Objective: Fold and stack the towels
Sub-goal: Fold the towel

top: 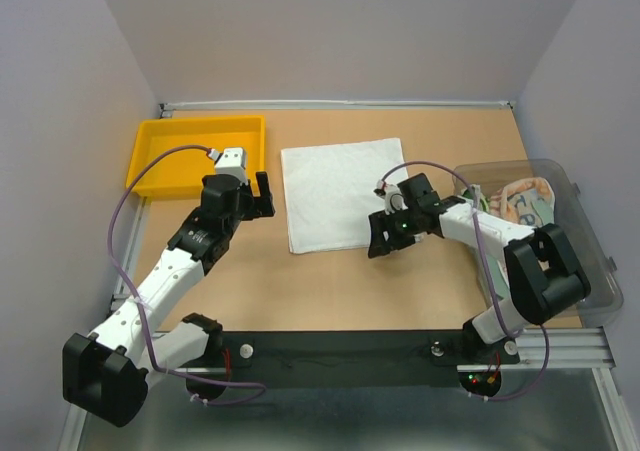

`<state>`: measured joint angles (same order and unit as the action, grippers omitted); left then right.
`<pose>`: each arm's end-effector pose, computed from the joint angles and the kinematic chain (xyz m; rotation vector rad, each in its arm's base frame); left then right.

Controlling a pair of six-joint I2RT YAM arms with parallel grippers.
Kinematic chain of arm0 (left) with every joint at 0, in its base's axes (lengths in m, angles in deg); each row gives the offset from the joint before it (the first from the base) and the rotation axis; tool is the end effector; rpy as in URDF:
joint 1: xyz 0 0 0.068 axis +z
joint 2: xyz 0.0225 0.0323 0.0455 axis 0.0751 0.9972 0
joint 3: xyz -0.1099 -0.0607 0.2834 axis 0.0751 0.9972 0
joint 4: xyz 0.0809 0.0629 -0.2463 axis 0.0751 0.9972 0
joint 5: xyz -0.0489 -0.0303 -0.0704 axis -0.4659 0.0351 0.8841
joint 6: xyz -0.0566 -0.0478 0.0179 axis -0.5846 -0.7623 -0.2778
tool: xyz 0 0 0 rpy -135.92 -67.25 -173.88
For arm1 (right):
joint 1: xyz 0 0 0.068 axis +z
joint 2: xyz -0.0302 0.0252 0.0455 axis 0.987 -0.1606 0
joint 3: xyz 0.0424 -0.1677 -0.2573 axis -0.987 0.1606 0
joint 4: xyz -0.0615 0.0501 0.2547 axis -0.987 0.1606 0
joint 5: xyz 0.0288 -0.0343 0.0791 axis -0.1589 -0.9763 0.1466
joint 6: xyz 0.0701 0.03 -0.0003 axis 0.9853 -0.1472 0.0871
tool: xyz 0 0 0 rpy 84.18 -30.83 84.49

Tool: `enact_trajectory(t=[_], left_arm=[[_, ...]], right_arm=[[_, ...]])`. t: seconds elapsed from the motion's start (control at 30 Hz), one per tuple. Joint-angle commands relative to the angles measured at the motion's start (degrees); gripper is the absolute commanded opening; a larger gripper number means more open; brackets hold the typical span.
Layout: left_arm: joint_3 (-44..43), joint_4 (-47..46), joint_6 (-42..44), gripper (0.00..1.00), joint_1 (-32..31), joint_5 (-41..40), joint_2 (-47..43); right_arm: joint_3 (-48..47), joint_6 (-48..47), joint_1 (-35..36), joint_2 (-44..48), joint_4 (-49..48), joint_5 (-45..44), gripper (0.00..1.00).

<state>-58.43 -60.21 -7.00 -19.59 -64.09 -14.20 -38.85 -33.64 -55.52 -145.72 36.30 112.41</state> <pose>0.2207 -0.0848 0.3160 0.0439 1.9104 -0.2695 0.2596 0.1552 0.1882 -0.6159 2.6121 0.8119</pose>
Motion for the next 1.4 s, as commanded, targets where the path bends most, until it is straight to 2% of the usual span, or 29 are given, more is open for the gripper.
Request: enact_trajectory(t=[0.0,0.17,0.3,0.43,0.47,0.6,0.73,1.0,1.23,1.37], left_arm=[[0.3,-1.1,0.8,0.99,0.3,-0.9,-1.1],[0.4,-0.9,0.4,0.99,0.3,-2.2,-1.1],[0.4,-0.8,-2.2,0.98,0.3,0.4,0.2],[1.6,0.0,-9.8,0.98,-1.1,4.8,1.6],[3.0,-0.1,-11.3,0.98,-3.1,5.5,2.3],[7.0,-2.3,-17.1,0.98,-8.3,3.7,6.8],[9.0,-5.3,-20.3,0.86,-10.7,3.7,11.9],[6.9,-8.5,-20.9,0.84,-12.3,2.3,20.9],[7.0,-9.2,-21.5,0.65,-12.7,2.3,24.7],[7.2,-9.2,-21.4,0.43,-12.8,2.7,25.7]], right_arm=[[-4.4,-2.3,1.5,3.7,2.3,0.4,0.68],[-10.8,-2.0,4.4,1.4,-0.2,-3.7,0.70],[-13.0,4.2,5.4,-1.2,-7.2,-9.3,0.70],[-10.7,10.0,5.2,0.7,-8.4,-27.0,0.70],[-9.6,10.6,5.0,1.4,-8.4,-34.2,0.70],[-4.6,14.5,1.7,4.7,-8.3,-43.0,0.70],[-0.3,18.5,-0.8,7.1,-8.3,-45.5,0.68],[4.1,21.6,-4.8,8.2,-9.3,-45.9,0.66],[6.3,22.5,-7.2,8.5,-11.3,-43.1,0.64],[8.1,23.7,-9.2,8.4,-12.6,-41.4,0.63]])
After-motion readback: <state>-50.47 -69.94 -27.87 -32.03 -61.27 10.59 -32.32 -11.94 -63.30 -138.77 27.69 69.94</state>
